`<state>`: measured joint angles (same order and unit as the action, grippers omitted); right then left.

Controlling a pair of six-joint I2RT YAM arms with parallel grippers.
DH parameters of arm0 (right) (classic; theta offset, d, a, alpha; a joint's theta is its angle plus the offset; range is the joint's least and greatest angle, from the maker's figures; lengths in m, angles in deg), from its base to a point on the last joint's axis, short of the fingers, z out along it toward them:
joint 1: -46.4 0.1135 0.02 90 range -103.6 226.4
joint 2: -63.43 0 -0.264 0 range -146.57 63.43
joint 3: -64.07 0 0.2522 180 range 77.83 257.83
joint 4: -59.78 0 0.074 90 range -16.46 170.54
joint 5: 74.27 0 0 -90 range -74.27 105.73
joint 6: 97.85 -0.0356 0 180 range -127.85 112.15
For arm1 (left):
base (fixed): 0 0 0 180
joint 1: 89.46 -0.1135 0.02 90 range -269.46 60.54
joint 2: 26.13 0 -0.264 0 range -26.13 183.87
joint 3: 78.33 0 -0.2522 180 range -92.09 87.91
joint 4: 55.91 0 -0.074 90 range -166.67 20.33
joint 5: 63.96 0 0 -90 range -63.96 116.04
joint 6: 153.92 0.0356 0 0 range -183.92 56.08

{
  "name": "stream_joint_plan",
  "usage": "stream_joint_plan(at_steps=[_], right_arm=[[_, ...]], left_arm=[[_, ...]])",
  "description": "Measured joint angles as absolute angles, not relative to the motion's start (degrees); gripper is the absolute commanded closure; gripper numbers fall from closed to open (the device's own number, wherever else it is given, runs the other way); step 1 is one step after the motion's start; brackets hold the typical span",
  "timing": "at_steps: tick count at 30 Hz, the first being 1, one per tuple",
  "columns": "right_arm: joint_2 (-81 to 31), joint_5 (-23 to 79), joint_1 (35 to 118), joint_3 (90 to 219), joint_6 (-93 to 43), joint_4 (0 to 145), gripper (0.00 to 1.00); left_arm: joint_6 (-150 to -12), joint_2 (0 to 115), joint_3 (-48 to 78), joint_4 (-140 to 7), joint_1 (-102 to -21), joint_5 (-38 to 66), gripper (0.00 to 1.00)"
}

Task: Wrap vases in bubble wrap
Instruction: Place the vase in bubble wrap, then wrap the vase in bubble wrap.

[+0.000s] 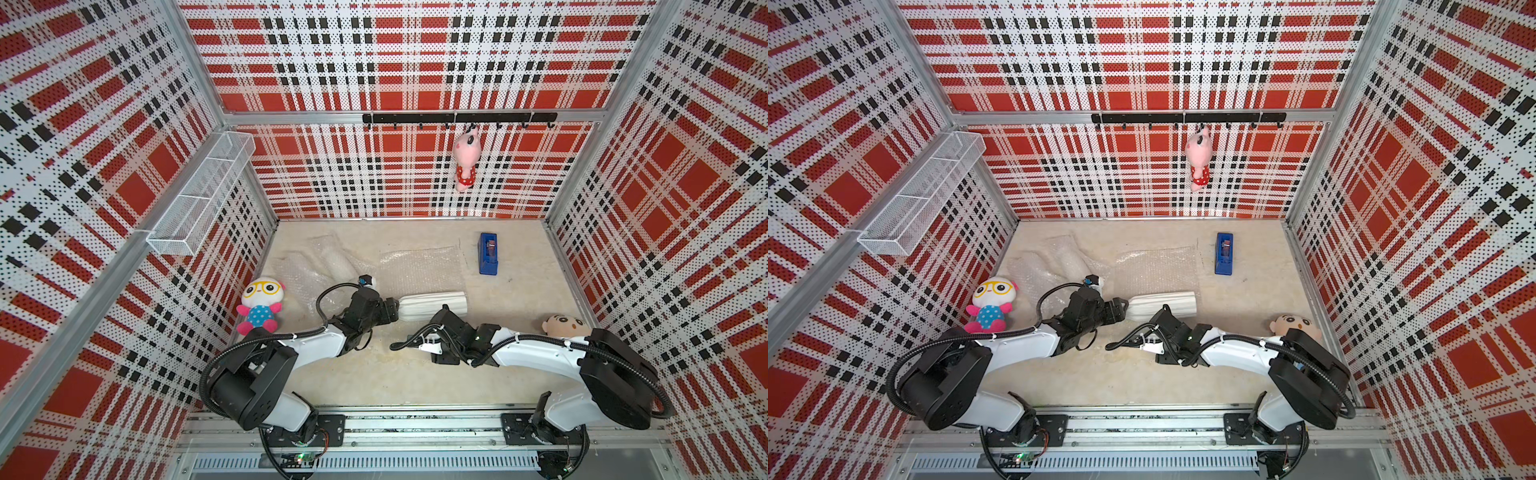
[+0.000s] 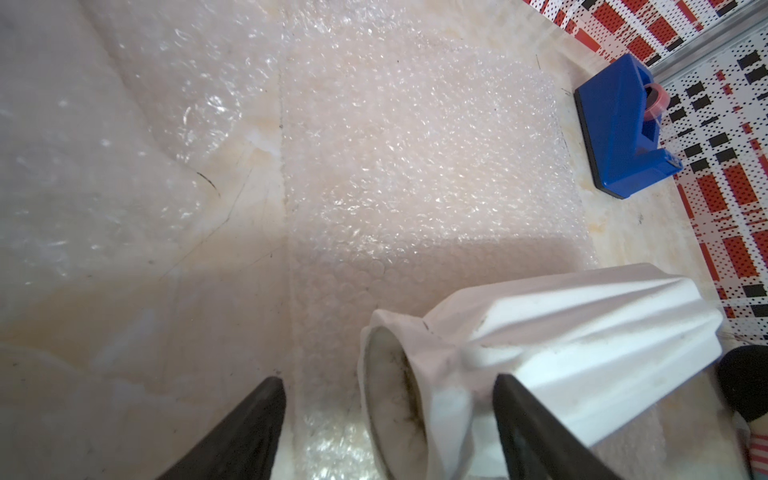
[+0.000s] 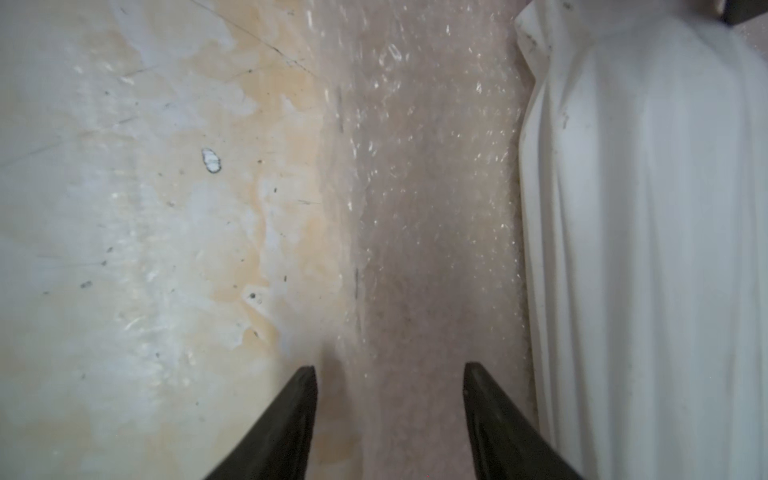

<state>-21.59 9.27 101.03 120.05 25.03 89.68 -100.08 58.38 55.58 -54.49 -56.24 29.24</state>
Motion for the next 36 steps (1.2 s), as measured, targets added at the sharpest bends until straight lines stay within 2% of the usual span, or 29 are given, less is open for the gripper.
stream_joint_plan(at_steps=[3,7,9,14,24,36], right_arm=[[-23.3,9.3,101.0,120.4,24.4,90.4,0.63],[-25.5,9.5,101.0,120.7,23.2,91.8,0.89],[-25.6,9.2,101.0,121.0,23.0,92.1,0.95],[-24.7,7.1,101.0,120.9,22.7,91.1,0.95],[-16.1,0.8,100.7,120.1,25.4,84.0,1.0],[-17.5,-3.6,97.8,120.4,31.3,76.7,1.0]], left_arm=[[-100.0,58.4,55.6,-54.5,-56.2,29.3,0.17],[-99.9,58.6,54.9,-55.0,-56.2,29.4,0.17],[-99.8,58.7,54.4,-55.2,-56.3,29.5,0.17],[-99.5,59.7,52.2,-56.2,-56.3,29.6,0.17],[-96.7,63.7,45.9,-60.2,-56.1,31.3,0.17],[-94.5,65.9,43.8,-62.4,-55.0,33.6,0.18]])
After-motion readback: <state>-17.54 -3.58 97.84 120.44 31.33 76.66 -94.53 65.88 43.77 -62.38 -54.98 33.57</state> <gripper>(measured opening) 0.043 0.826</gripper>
